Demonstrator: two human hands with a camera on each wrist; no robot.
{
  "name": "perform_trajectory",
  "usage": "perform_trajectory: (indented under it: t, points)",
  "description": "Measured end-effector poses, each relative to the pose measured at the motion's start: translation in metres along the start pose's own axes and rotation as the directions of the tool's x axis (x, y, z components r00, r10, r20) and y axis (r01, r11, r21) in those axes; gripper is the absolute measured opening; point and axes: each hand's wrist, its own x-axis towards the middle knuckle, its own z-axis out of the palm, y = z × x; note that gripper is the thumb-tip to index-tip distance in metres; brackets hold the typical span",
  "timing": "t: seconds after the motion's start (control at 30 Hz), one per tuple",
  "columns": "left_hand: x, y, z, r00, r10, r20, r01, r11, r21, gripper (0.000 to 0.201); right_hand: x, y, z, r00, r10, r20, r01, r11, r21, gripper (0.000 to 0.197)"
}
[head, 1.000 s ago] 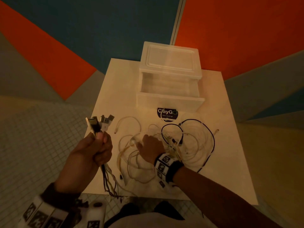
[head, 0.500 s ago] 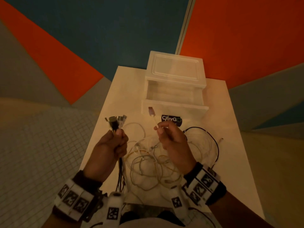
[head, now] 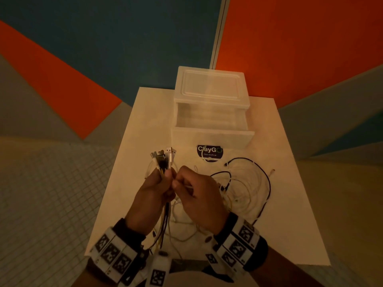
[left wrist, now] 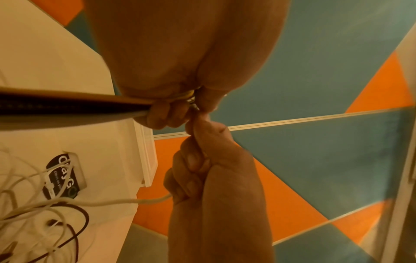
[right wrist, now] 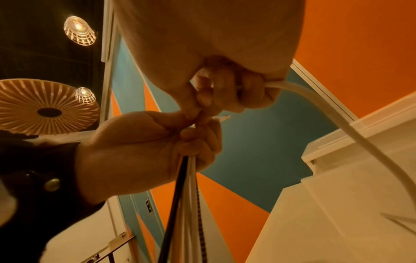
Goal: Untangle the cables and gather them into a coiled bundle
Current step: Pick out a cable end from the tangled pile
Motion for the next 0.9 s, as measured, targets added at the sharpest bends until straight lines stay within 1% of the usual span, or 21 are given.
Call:
perform_trajectory:
  t: [0.1, 0.17, 0.2, 0.27, 0.33, 0.4, 0.47, 0.53, 0.57, 0.6, 0.67, 0.7, 0.73, 0.77, 0.8, 0.83, 0.87, 0.9]
  points:
    - [0.000, -0.002, 0.000, 1.000, 0.002, -0.003, -0.002, 1.000, 0.020, 0.038, 0.000, 0.003, -0.001, 0.999, -0.016, 0.032, 0.017, 1.000, -0.015, 0.019]
    - [0.000, -0.004, -0.001, 1.000, 0.007, -0.007, -0.007, 1.000, 0.013, 0.037, -0.001, 0.005, -0.002, 0.998, -0.005, 0.056, 0.003, 0.999, 0.032, 0.019]
    - [0.001, -0.005, -0.002, 1.000, 0.018, -0.011, -0.018, 1.000, 0.002, 0.032, -0.001, 0.005, -0.002, 0.997, 0.009, 0.070, -0.015, 0.997, 0.073, 0.019]
    - [0.003, -0.004, -0.003, 0.998, 0.062, -0.015, -0.063, 0.998, -0.032, 0.020, -0.004, 0.007, -0.001, 0.994, 0.028, 0.105, -0.045, 0.987, 0.155, 0.016]
    - [0.004, 0.001, -0.008, 0.993, 0.122, -0.009, -0.122, 0.989, -0.084, 0.019, -0.009, 0.015, 0.000, 0.983, 0.032, 0.179, -0.067, 0.979, 0.191, 0.014]
    - [0.004, 0.009, -0.014, 0.986, 0.162, 0.036, -0.153, 0.972, -0.179, 0.020, -0.017, 0.034, 0.003, 0.965, 0.043, 0.257, -0.086, 0.983, 0.160, 0.018]
    - [0.004, 0.022, -0.022, 0.978, 0.186, 0.093, -0.159, 0.958, -0.238, 0.017, -0.025, 0.065, 0.006, 0.945, 0.080, 0.316, -0.107, 0.992, 0.069, 0.023]
    - [0.002, 0.035, -0.031, 0.965, 0.217, 0.149, -0.169, 0.943, -0.285, 0.015, -0.030, 0.105, 0.005, 0.912, 0.197, 0.359, -0.186, 0.980, -0.066, 0.021]
    - [0.000, 0.042, -0.034, 0.958, 0.237, 0.162, -0.182, 0.938, -0.295, 0.016, -0.030, 0.122, 0.002, 0.897, 0.262, 0.356, -0.238, 0.965, -0.112, 0.021]
    - [-0.001, 0.046, -0.038, 0.954, 0.252, 0.163, -0.198, 0.936, -0.292, 0.017, -0.029, 0.136, -0.001, 0.891, 0.301, 0.340, -0.272, 0.953, -0.132, 0.020]
    - [-0.001, 0.051, -0.043, 0.953, 0.256, 0.164, -0.206, 0.940, -0.272, 0.019, -0.020, 0.150, -0.007, 0.917, 0.302, 0.259, -0.271, 0.951, -0.148, 0.019]
    - [-0.001, 0.052, -0.044, 0.957, 0.236, 0.171, -0.189, 0.949, -0.252, 0.022, -0.013, 0.148, -0.010, 0.940, 0.282, 0.190, -0.260, 0.956, -0.135, 0.018]
    - [0.000, 0.049, -0.043, 0.964, 0.203, 0.172, -0.166, 0.964, -0.207, 0.026, -0.005, 0.142, -0.013, 0.963, 0.252, 0.092, -0.242, 0.965, -0.103, 0.017]
    - [0.002, 0.045, -0.040, 0.972, 0.171, 0.162, -0.152, 0.980, -0.125, 0.028, 0.006, 0.129, -0.017, 0.978, 0.209, -0.028, -0.211, 0.974, -0.085, 0.017]
    - [0.003, 0.039, -0.035, 0.979, 0.149, 0.137, -0.150, 0.989, -0.004, 0.026, 0.015, 0.113, -0.023, 0.977, 0.153, -0.149, -0.167, 0.982, -0.086, 0.016]
    - [0.003, 0.033, -0.026, 0.984, 0.138, 0.109, -0.150, 0.982, 0.113, 0.020, 0.024, 0.095, -0.029, 0.965, 0.080, -0.248, -0.106, 0.990, -0.094, 0.016]
    - [0.003, 0.027, -0.018, 0.988, 0.128, 0.085, -0.143, 0.971, 0.189, 0.017, 0.029, 0.077, -0.034, 0.952, 0.001, -0.305, -0.036, 0.993, -0.111, 0.016]
    - [0.003, 0.022, -0.009, 0.991, 0.116, 0.073, -0.130, 0.966, 0.223, 0.016, 0.032, 0.059, -0.038, 0.945, -0.074, -0.319, 0.033, 0.991, -0.133, 0.016]
